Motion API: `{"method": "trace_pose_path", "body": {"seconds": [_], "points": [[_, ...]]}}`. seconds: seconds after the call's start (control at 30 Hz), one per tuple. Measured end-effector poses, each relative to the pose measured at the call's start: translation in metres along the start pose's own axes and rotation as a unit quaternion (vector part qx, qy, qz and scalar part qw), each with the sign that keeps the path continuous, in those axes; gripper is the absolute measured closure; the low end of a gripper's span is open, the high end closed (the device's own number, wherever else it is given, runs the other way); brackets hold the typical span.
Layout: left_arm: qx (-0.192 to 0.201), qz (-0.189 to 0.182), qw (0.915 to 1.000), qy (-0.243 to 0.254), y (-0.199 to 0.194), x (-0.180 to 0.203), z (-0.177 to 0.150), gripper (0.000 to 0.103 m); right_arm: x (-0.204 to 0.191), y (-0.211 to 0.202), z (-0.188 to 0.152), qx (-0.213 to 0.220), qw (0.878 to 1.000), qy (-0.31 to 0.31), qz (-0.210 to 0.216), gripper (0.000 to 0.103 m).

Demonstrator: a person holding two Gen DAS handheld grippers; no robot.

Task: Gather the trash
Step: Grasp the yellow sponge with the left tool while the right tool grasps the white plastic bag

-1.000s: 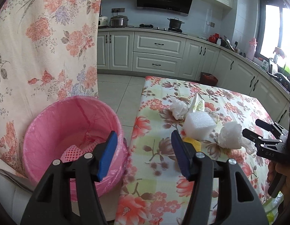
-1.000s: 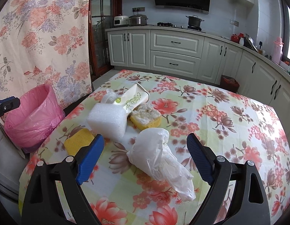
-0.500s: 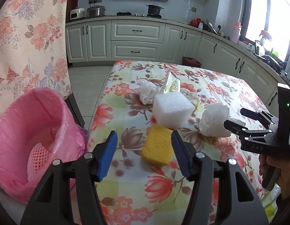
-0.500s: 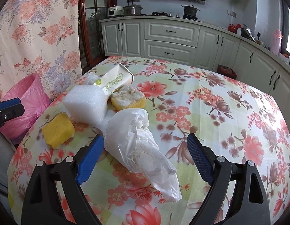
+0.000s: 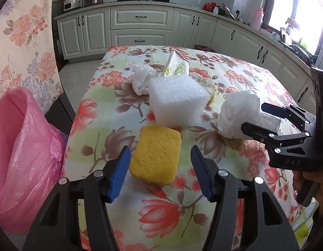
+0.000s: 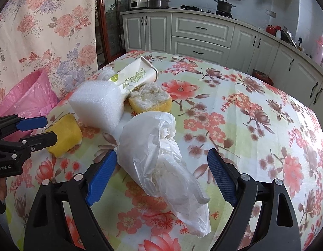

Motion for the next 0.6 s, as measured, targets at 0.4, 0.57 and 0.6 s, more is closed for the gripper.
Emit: {"method": "trace_pose_path", "body": {"seconds": [0.4,0.57,0.6], "points": [[-0.022,0.018,0.9995,0.017,0.016,-0.007,-0.006,0.046,-0.012,0.011,-0.003,-0.020,0.999,-0.017,0.021,0.048],[-0.026,0.014,0.9994,0.021,0.016,-0.006,-0.008,0.058,-0.014,0.008,-0.002,-0.016,0.999,-0.016,0.026,0.055],[-0.024,0.013,0.9994,0.019,0.014,-0.006,-0.008,0.058,-0.014,0.006,-0.001,-0.014,0.999,-0.016,0.025,0.055]]}}
Point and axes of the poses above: each gripper's, at about its wrist camera, not at the fingertips, and y roughly the way its jaws point, x to its right, z to its top, the point moved 7 cm from there along y, roughly the way its jaws point, and after that the axes turned 9 degrees about -y, right-handed, at the moved point
